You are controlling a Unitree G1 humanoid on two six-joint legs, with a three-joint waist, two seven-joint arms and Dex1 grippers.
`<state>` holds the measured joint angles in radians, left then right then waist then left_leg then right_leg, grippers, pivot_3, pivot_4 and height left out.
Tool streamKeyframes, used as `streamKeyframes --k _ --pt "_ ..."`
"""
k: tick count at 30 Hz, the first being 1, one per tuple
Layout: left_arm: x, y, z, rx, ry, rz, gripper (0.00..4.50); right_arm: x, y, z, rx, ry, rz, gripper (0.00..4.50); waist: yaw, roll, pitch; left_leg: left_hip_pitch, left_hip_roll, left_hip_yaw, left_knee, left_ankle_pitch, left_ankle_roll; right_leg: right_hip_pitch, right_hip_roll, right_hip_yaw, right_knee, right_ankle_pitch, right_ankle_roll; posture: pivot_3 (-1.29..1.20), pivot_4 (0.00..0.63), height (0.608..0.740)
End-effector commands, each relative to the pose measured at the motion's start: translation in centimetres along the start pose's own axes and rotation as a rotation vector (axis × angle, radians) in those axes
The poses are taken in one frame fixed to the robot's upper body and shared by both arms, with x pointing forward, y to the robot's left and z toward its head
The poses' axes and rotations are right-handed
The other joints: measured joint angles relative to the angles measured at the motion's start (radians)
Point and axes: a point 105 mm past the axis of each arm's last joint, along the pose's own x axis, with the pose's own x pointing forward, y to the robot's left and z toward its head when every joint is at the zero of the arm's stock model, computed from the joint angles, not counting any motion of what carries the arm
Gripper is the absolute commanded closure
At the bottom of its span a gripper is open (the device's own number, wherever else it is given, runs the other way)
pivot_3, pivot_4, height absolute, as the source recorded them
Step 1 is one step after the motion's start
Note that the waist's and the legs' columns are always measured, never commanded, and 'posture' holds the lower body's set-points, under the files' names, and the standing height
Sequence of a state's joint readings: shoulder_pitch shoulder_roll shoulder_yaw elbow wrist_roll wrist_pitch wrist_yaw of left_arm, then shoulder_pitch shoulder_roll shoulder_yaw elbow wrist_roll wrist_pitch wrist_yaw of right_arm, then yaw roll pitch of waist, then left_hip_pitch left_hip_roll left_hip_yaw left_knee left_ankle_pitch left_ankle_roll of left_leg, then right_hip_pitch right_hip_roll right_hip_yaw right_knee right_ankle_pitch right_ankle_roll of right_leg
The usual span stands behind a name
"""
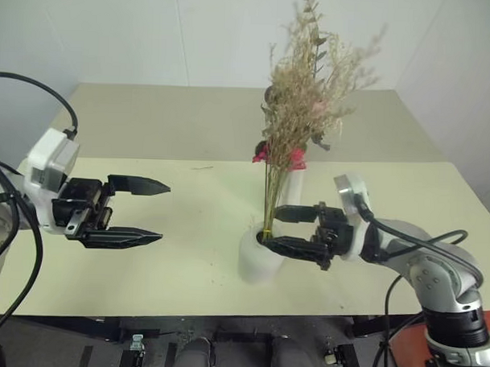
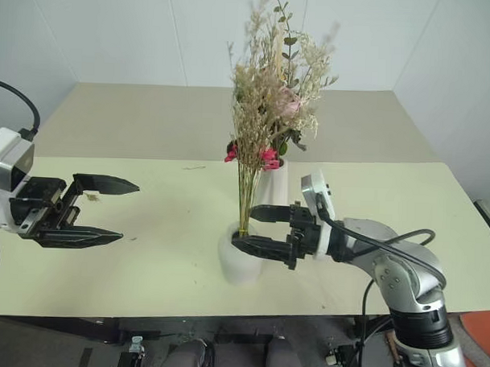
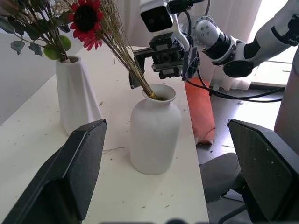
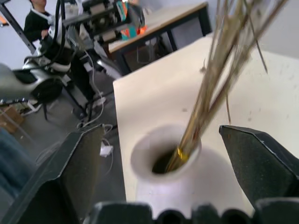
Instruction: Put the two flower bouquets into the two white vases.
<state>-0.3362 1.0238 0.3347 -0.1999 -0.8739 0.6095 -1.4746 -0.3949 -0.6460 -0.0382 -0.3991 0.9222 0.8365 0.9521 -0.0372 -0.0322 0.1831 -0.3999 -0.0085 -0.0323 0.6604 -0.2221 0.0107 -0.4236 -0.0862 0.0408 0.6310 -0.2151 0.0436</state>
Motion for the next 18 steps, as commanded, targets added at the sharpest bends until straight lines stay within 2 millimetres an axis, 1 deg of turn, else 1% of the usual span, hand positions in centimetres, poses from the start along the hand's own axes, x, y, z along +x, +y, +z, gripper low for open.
streamKeyframes --k 1,3,9,12,15,18 --pt "0.0 0.0 0.6 0.048 0.007 -0.002 0.00 -1.2 0.1 1.8 -0.074 -0.040 -0.006 0.01 -0.002 0.000 0.000 0.000 0.000 0.000 0.000 0.000 0.000 0.000 0.000 0.000 0.000 0.000 0.000 0.00 0.150 0.740" --pt "0.1 0.1 0.5 0.048 0.006 -0.002 0.00 -0.9 0.0 1.8 -0.086 -0.029 -0.007 0.01 -0.003 0.000 0.000 0.001 0.002 0.001 0.000 0.000 0.000 0.000 0.002 0.000 0.000 0.000 0.000 0.00 0.150 0.740" --pt "0.4 0.3 0.5 0.051 -0.004 -0.009 0.00 1.3 -1.2 2.3 -0.074 -0.040 -0.003 0.01 -0.005 0.000 0.000 0.001 0.008 0.001 0.000 0.000 0.000 -0.001 0.011 0.001 -0.001 0.003 -0.005 0.00 0.150 0.740" --pt "0.5 0.3 0.4 0.053 -0.005 -0.009 0.00 2.2 -1.5 3.4 -0.069 -0.081 0.019 0.01 -0.005 0.000 0.000 0.002 0.008 0.001 0.000 0.000 0.000 -0.001 0.011 0.001 0.000 0.003 -0.006 0.00 0.150 0.740" --pt "0.4 0.3 0.3 0.054 -0.005 -0.005 0.00 2.1 -0.9 4.8 -0.067 -0.118 0.070 0.01 -0.004 0.000 0.000 0.001 0.008 0.001 0.000 0.000 0.000 -0.001 0.011 0.001 -0.001 0.004 -0.007 0.00 0.150 0.740" --pt "0.3 0.2 0.3 0.054 -0.002 0.000 0.00 1.5 -0.1 5.6 -0.067 -0.140 0.115 0.01 0.000 0.000 0.000 0.000 0.008 0.001 0.000 0.000 0.000 -0.002 0.011 0.001 -0.001 0.004 -0.007 0.00 0.150 0.740"
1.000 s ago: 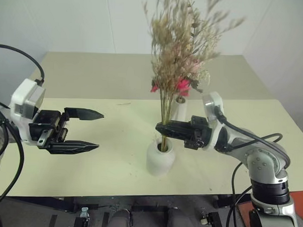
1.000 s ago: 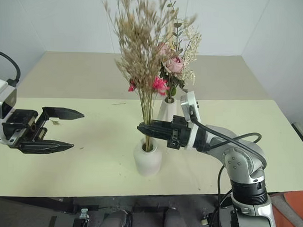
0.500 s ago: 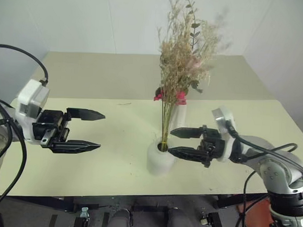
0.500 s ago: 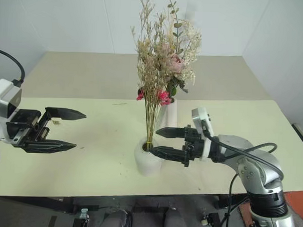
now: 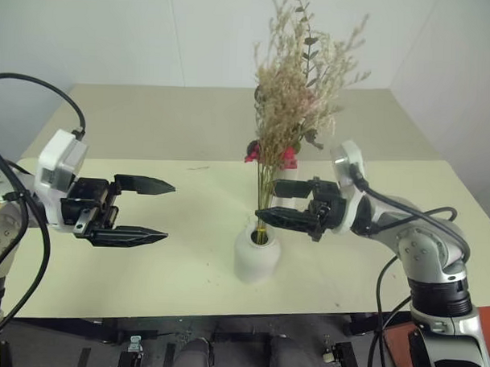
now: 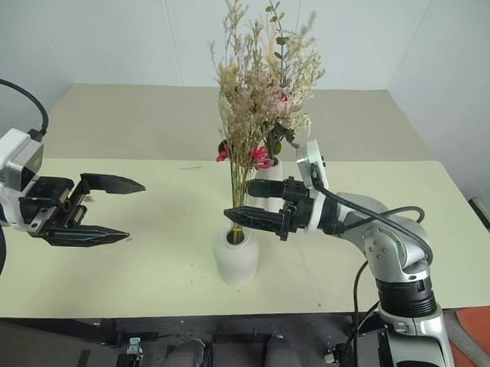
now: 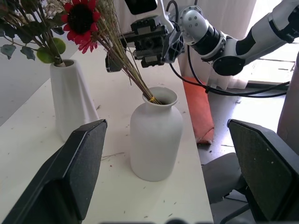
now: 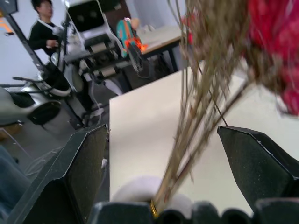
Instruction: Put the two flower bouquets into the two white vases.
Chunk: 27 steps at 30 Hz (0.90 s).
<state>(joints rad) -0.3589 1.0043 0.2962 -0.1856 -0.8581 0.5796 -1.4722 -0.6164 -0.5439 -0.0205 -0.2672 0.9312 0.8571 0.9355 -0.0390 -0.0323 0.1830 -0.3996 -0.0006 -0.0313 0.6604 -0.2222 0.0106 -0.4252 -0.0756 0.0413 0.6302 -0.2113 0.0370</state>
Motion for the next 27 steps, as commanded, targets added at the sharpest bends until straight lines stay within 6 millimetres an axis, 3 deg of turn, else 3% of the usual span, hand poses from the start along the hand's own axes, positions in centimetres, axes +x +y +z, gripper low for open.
streamKeyframes --k 1,9,16,21,27 --pt "-0.2 -0.1 0.5 0.041 0.005 0.013 0.00 -0.8 1.4 1.8 -0.019 -0.047 0.071 0.01 0.003 0.000 0.000 0.000 0.000 0.000 0.000 0.000 0.000 0.000 0.000 0.000 0.000 0.000 0.000 0.00 0.150 0.740" --pt "-0.3 0.1 0.3 0.039 0.010 0.021 0.00 -2.4 2.7 1.9 0.025 -0.038 0.127 0.01 0.002 0.000 0.000 0.001 0.000 0.000 0.000 0.000 0.000 0.000 0.000 0.000 0.000 0.000 0.000 0.00 0.150 0.740" --pt "-0.2 0.3 0.2 0.042 0.018 0.020 0.00 -5.1 1.6 0.1 0.023 0.067 -0.017 0.01 0.003 0.000 0.000 0.000 0.000 0.000 0.000 0.000 0.000 0.000 0.000 0.000 0.000 0.000 0.000 0.00 0.150 0.740" --pt "-0.3 0.2 0.0 0.040 0.023 0.020 0.00 -7.6 1.1 -0.1 -0.003 0.114 -0.122 0.01 0.007 0.000 0.000 0.000 0.000 0.001 0.000 0.000 0.000 0.000 0.000 0.000 0.000 0.000 0.000 0.00 0.150 0.740" --pt "0.0 0.3 -0.2 0.039 0.020 0.014 0.00 -7.9 0.9 -0.3 -0.013 0.123 -0.151 0.01 0.003 0.000 0.000 0.001 0.000 0.001 0.000 0.000 0.000 0.001 0.000 0.000 0.000 0.000 0.000 0.00 0.150 0.740"
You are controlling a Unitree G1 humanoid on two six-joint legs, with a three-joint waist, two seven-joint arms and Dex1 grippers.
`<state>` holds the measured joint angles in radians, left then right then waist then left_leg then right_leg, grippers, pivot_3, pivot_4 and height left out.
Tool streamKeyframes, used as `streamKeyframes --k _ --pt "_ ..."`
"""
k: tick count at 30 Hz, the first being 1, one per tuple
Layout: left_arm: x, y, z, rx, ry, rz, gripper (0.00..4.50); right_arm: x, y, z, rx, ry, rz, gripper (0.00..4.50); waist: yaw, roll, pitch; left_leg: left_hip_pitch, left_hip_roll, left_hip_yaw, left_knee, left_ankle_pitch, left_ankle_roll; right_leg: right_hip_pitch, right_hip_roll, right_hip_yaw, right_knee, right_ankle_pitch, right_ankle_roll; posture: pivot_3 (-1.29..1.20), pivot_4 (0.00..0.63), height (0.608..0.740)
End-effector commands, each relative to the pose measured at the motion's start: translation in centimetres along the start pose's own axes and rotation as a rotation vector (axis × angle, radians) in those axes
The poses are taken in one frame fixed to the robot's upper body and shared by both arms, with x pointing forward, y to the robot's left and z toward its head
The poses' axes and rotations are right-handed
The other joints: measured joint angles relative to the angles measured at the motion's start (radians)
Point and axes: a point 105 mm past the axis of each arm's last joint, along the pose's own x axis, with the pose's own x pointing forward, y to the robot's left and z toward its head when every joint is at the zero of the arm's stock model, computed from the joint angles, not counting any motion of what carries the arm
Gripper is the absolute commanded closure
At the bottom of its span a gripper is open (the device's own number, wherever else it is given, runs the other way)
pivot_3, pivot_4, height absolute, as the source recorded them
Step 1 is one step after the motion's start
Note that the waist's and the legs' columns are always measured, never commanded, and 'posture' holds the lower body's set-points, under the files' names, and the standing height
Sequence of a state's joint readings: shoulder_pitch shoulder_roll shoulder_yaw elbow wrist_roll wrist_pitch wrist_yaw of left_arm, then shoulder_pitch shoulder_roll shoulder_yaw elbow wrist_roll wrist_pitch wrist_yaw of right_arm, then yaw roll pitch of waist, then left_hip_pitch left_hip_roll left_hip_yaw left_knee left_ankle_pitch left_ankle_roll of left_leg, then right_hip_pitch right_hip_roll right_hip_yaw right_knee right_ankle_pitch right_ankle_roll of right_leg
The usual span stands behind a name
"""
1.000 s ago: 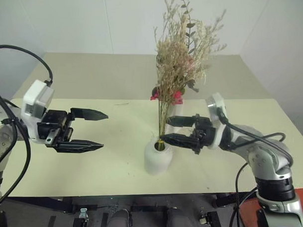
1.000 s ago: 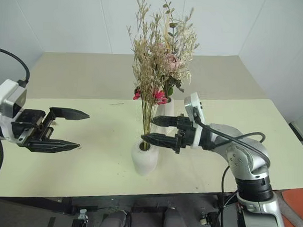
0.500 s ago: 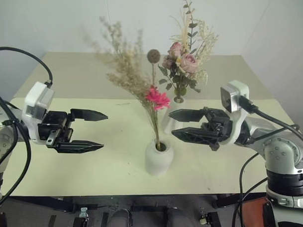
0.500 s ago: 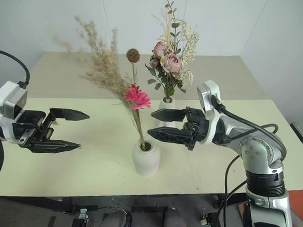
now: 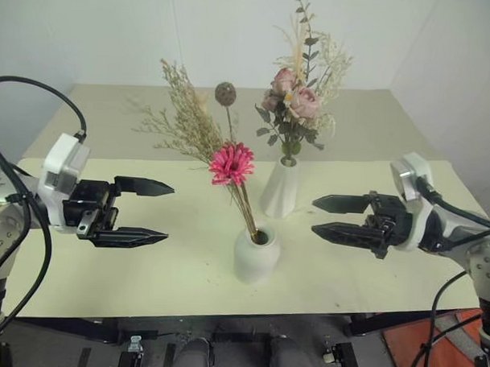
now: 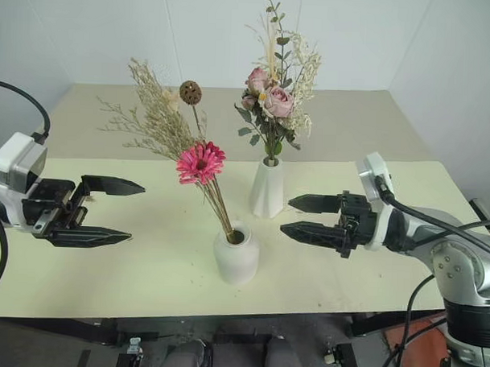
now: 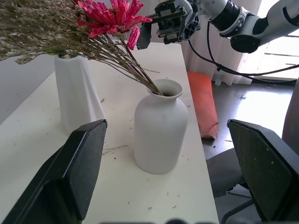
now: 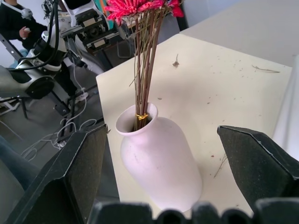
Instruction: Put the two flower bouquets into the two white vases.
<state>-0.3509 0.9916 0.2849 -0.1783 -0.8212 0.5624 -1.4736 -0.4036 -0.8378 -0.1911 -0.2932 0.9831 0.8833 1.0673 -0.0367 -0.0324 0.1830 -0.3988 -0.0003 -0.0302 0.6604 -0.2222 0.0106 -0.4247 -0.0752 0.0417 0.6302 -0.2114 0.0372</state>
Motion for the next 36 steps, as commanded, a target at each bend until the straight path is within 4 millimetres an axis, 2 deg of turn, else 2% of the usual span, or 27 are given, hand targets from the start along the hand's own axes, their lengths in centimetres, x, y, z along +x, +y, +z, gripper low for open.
streamKeyframes --k 1,9,18,24,36 --pt "-0.1 0.1 0.6 0.042 0.002 0.003 0.00 -0.6 0.2 0.5 -0.058 -0.007 -0.023 0.01 0.001 0.000 0.000 0.000 0.000 0.000 0.000 0.000 0.000 0.000 0.000 0.000 0.000 0.000 0.000 0.00 0.150 0.740" --pt "-0.9 0.1 0.3 0.037 0.008 0.047 0.00 -5.1 0.0 -0.1 -0.107 0.069 -0.199 0.01 0.022 0.000 0.000 -0.001 -0.001 0.000 0.000 0.000 0.000 0.000 -0.001 0.000 -0.001 0.000 0.000 0.00 0.150 0.740" --pt "-1.6 -0.5 0.1 0.026 0.002 0.108 0.00 -9.9 0.0 0.1 -0.161 0.158 -0.375 0.01 0.021 0.000 0.000 0.000 0.000 0.002 0.000 0.000 0.000 0.001 -0.001 0.000 -0.001 -0.001 0.001 0.00 0.150 0.740" --pt "-1.6 -0.8 -0.1 0.020 -0.003 0.122 0.00 -11.1 -0.2 0.2 -0.176 0.174 -0.407 0.01 0.022 0.000 0.000 0.001 0.000 0.002 0.000 0.000 0.000 0.002 0.000 0.001 -0.001 -0.004 0.006 0.00 0.150 0.740" --pt "-1.3 -0.6 0.0 0.018 -0.009 0.118 0.00 -11.2 -0.5 0.0 -0.198 0.185 -0.411 0.01 0.022 0.000 0.000 0.001 0.000 0.003 0.000 0.000 0.000 0.002 0.000 0.001 -0.001 -0.004 0.006 0.00 0.150 0.740"
